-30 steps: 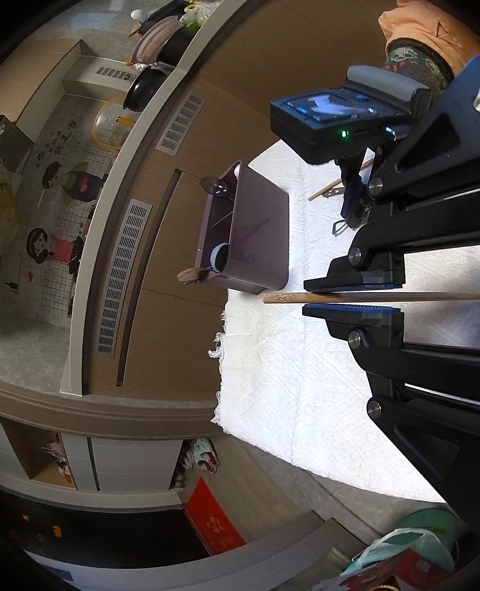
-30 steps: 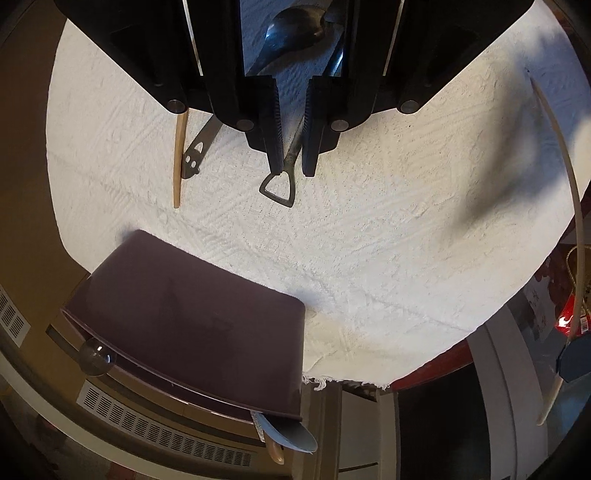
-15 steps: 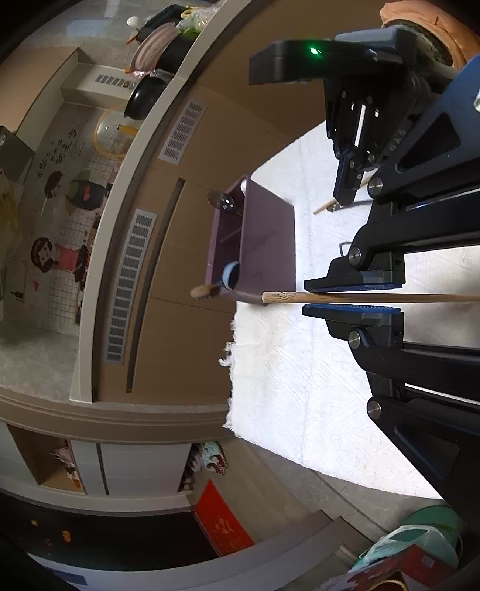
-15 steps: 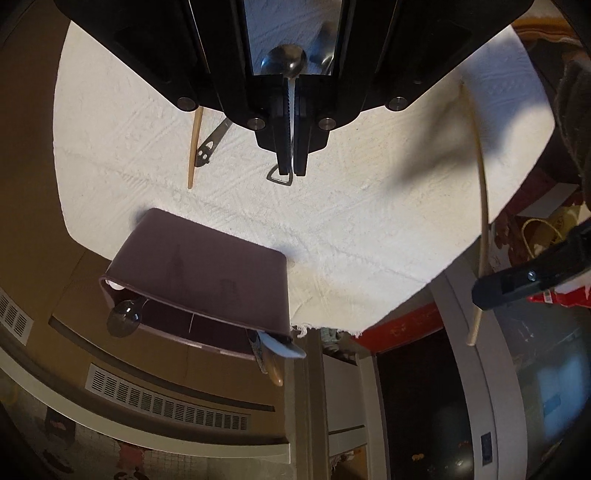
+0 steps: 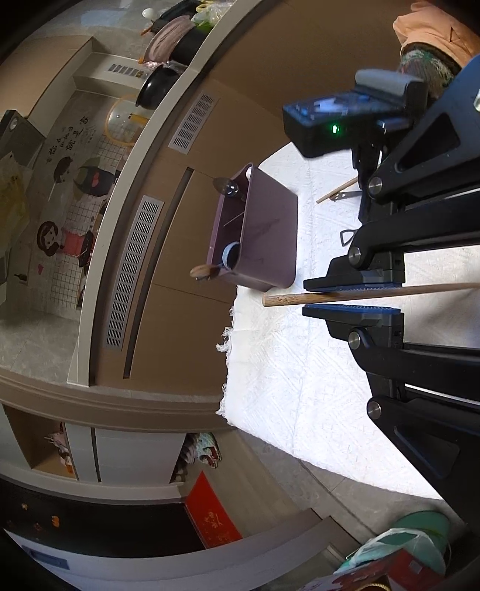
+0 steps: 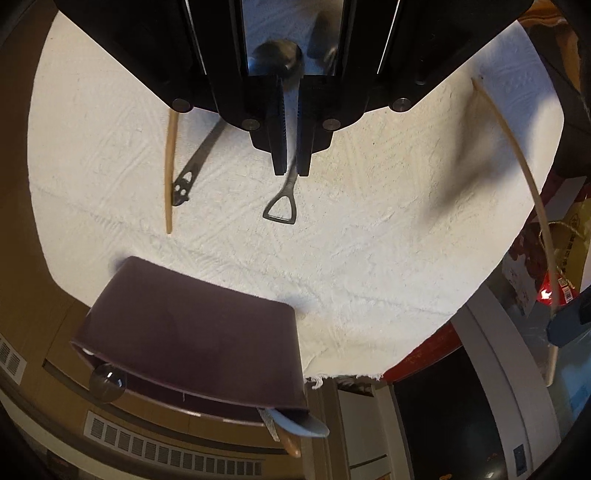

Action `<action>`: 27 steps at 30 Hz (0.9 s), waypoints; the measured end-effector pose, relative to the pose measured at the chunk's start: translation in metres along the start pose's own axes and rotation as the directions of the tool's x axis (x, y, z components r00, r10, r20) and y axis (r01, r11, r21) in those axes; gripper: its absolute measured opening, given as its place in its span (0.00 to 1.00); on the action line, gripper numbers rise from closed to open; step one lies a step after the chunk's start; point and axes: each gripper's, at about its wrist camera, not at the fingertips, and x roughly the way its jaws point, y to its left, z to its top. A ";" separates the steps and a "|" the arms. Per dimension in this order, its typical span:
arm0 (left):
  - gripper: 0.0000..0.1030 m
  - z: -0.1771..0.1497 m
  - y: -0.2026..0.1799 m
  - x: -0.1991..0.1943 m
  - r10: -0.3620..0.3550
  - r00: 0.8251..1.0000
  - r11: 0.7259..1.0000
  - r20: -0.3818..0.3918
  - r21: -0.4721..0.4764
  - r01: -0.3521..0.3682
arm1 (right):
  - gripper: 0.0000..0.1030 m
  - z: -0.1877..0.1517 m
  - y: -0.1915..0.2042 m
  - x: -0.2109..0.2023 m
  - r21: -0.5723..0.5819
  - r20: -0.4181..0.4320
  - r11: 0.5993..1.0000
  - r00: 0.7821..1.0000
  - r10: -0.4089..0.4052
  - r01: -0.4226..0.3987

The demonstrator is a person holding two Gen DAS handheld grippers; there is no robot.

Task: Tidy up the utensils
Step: 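Raise the chopstick with the left gripper while the right holds the spoon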

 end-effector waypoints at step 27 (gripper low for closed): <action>0.31 -0.015 0.024 0.070 0.089 0.937 0.988 -0.338 -0.092 -0.127 | 0.01 -0.019 -0.007 -0.093 -0.030 0.226 0.999 0.974 -0.016 0.024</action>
